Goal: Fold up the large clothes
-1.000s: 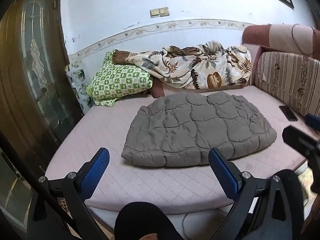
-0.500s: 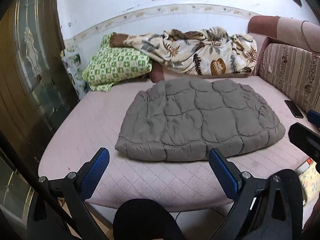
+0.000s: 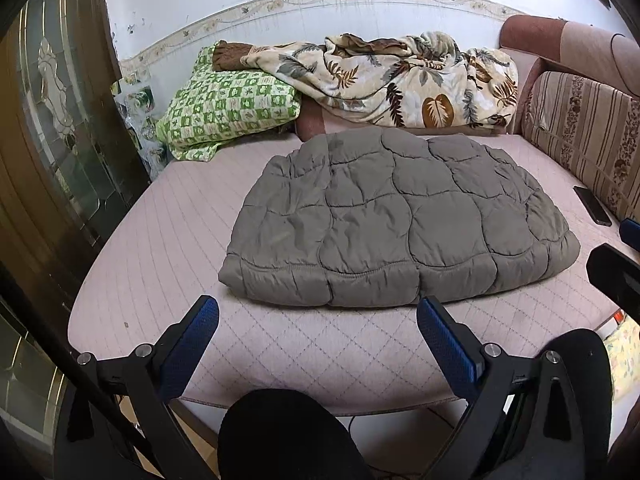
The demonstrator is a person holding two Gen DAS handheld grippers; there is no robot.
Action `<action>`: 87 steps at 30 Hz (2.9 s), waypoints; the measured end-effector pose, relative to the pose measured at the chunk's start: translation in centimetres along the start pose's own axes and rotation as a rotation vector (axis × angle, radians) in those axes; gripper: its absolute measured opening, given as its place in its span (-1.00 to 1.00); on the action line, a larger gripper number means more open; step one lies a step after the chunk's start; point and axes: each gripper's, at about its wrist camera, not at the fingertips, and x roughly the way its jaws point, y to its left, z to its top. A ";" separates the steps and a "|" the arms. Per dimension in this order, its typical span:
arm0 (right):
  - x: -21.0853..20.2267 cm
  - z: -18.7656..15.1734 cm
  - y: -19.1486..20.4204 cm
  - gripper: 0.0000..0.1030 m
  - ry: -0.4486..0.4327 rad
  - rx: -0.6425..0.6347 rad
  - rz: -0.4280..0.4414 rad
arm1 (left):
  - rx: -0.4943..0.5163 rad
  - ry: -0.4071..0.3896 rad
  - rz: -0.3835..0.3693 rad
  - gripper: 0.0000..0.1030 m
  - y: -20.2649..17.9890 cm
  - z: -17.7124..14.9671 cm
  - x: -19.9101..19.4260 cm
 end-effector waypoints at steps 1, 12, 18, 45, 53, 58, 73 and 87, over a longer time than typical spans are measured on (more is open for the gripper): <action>0.1 0.0 0.0 0.98 0.003 0.000 0.000 | -0.001 0.001 0.000 0.92 0.0 0.0 0.0; 0.3 -0.3 0.4 0.98 0.017 -0.008 -0.003 | -0.001 0.001 -0.002 0.92 -0.1 -0.1 0.2; 0.3 -0.4 0.4 0.98 0.021 -0.011 -0.003 | 0.000 0.002 -0.005 0.92 -0.1 -0.4 0.2; 0.4 -1.1 0.6 0.98 0.034 -0.014 -0.001 | 0.001 0.001 -0.004 0.92 0.0 -0.7 0.3; 0.3 -1.1 0.5 0.98 0.033 -0.015 0.000 | 0.002 -0.001 -0.002 0.92 -0.1 -0.9 0.3; 0.4 -1.2 0.5 0.98 0.036 -0.013 0.000 | 0.002 0.000 -0.004 0.92 -0.1 -0.9 0.3; 0.3 -1.2 0.7 0.98 0.036 -0.013 -0.001 | 0.002 -0.001 -0.004 0.92 -0.1 -1.0 0.2; 0.2 -1.2 0.8 0.98 0.034 -0.014 -0.001 | -0.001 -0.006 -0.006 0.92 -0.1 -1.1 0.1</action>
